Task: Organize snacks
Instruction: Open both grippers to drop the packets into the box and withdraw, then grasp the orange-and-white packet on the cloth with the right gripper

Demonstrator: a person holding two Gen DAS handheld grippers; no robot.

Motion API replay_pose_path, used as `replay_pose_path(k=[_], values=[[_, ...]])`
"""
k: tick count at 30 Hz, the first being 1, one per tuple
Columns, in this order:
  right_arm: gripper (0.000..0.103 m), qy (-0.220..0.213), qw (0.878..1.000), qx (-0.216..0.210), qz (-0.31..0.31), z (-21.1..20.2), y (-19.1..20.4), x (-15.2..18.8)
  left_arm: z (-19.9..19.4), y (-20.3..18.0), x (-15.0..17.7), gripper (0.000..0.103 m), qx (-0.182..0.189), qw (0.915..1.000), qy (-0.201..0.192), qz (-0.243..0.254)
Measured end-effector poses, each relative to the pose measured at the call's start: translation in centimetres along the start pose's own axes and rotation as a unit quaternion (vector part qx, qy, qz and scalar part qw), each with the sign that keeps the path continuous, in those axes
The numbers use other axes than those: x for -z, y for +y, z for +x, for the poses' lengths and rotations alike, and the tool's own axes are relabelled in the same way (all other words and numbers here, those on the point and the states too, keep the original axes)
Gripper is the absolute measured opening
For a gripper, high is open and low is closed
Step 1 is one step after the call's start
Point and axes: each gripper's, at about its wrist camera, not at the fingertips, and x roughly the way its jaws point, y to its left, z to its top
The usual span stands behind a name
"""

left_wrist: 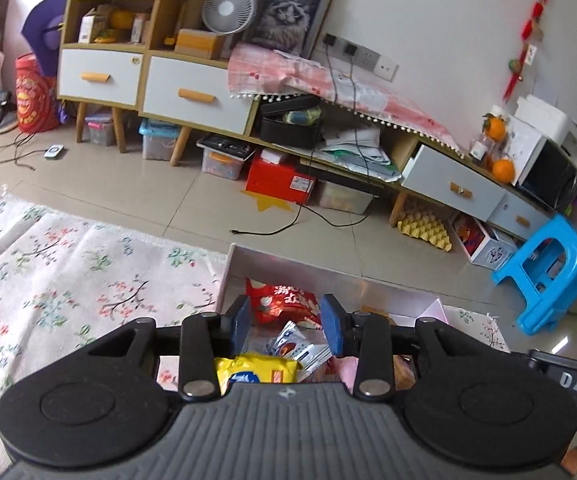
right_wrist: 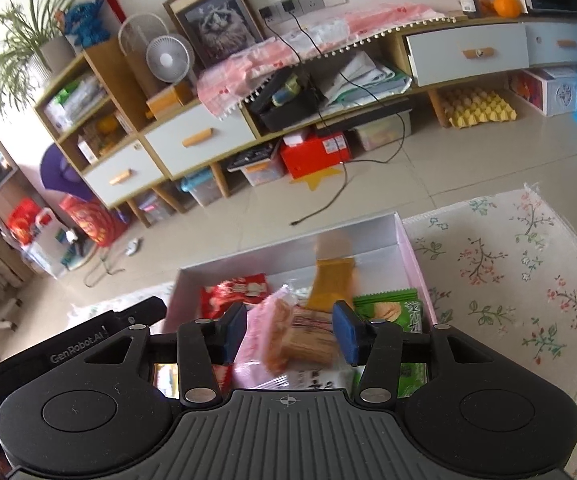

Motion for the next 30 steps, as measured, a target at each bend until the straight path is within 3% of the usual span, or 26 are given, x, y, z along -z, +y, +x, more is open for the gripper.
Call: replay_pose_path(k=[5,6,8,13,16,24,26,30], values=[[0.048,0.007,1.0,-0.001,-0.005,-2.1,0.3,0.9,-1.7,0.0,0.7,0.035,0.001,0.9991,0.031,-0.028],[0.048,0.013,1.0,-0.001,-0.006,-2.4,0.3,1.1,-2.0,-0.1,0.9,0.037,-0.003,0.9987,0.041,-0.03],[0.049,0.031,0.999,0.002,-0.021,-3.1,0.5,1.8,-2.4,-0.6,1.5,0.051,-0.012,0.9972,0.069,-0.027],[0.051,0.049,0.995,0.013,-0.085,-5.0,1.4,3.6,-3.7,-0.9,3.5,0.055,-0.034,0.9921,0.12,-0.016],[0.06,0.06,0.994,0.012,-0.086,-5.7,1.1,4.8,-5.1,-0.9,4.6,0.068,-0.031,0.9914,0.126,-0.021],[0.069,0.107,0.98,0.034,-0.162,-6.1,1.5,9.2,-6.5,0.0,6.9,0.086,-0.038,0.9858,0.162,-0.02],[0.069,0.123,0.974,0.034,-0.185,-5.4,1.6,9.9,-6.3,0.2,6.7,0.096,-0.052,0.9861,0.158,0.0],[0.069,0.144,0.97,0.042,-0.191,-4.3,1.1,10.6,-5.5,1.0,6.6,0.098,-0.076,0.9816,0.174,0.013]])
